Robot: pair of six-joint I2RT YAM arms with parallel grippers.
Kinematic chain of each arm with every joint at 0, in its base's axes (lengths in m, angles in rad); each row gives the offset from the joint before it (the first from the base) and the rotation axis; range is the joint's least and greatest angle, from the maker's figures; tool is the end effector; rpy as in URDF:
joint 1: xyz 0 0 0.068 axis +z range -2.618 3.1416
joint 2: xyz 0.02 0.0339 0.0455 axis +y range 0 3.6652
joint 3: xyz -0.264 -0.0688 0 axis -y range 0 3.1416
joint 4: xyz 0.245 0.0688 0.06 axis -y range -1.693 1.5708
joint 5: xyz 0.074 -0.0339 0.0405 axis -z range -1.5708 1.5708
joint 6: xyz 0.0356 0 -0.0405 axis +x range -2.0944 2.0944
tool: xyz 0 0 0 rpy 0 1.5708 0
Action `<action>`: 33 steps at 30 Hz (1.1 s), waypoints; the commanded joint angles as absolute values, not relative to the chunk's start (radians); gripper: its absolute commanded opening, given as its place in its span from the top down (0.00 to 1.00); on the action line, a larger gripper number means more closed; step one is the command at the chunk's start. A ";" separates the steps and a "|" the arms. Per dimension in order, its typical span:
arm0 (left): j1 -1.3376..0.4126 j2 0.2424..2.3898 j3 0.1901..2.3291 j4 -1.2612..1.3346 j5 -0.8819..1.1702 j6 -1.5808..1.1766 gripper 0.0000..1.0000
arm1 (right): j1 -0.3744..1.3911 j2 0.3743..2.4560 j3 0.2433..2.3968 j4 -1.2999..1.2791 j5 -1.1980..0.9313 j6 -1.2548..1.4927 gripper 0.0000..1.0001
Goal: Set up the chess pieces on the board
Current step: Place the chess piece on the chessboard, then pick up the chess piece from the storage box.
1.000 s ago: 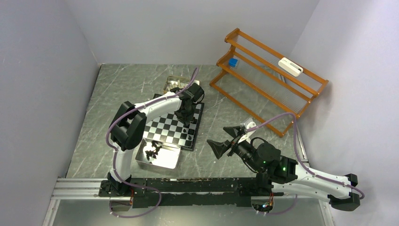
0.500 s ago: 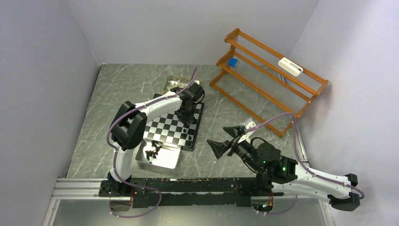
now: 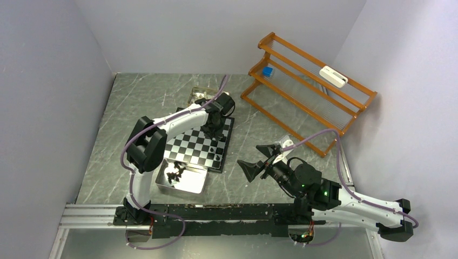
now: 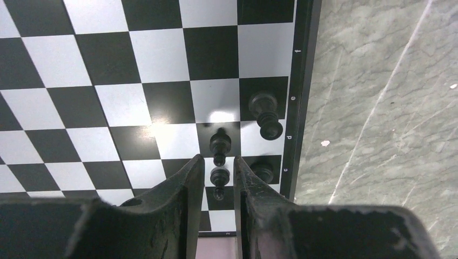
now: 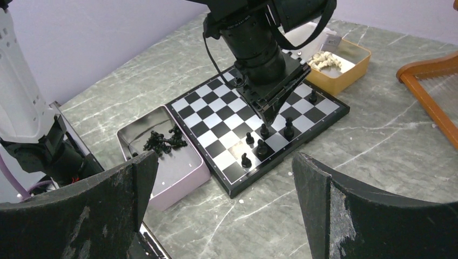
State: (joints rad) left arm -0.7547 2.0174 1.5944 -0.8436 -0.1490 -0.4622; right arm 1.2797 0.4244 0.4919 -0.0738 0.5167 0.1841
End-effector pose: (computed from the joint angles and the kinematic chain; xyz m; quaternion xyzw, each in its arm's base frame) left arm 0.3058 -0.2803 0.2016 0.1325 0.9768 -0.0260 0.1660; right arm 0.0527 0.1145 0.2979 -0.2034 0.6792 0.3206 0.6281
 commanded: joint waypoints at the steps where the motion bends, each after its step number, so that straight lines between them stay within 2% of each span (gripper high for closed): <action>1: -0.765 1.932 1.606 -0.864 -0.188 -0.477 0.69 | 1.284 0.423 0.512 -0.055 0.529 0.173 0.00; 6: -0.763 1.851 1.544 -0.876 -0.218 -0.486 0.69 | 1.284 0.429 0.514 -0.055 0.527 0.173 0.00; 17: -0.728 1.567 1.267 -0.954 -0.285 -0.548 0.70 | 1.284 0.415 0.509 -0.069 0.528 0.188 0.00; 27: -0.578 1.334 1.024 -0.972 -0.195 -0.589 0.70 | 1.284 0.422 0.484 -0.031 0.516 0.186 0.00; 33: -0.512 1.218 0.884 -0.872 -0.112 -0.649 0.71 | 1.284 0.408 0.478 -0.034 0.524 0.181 0.00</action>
State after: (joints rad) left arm -0.5426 1.2888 0.9474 -0.9333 -0.1864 -0.5922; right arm 1.2797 0.4290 0.4881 -0.0574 0.5129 0.1802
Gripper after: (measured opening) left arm 0.285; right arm 0.997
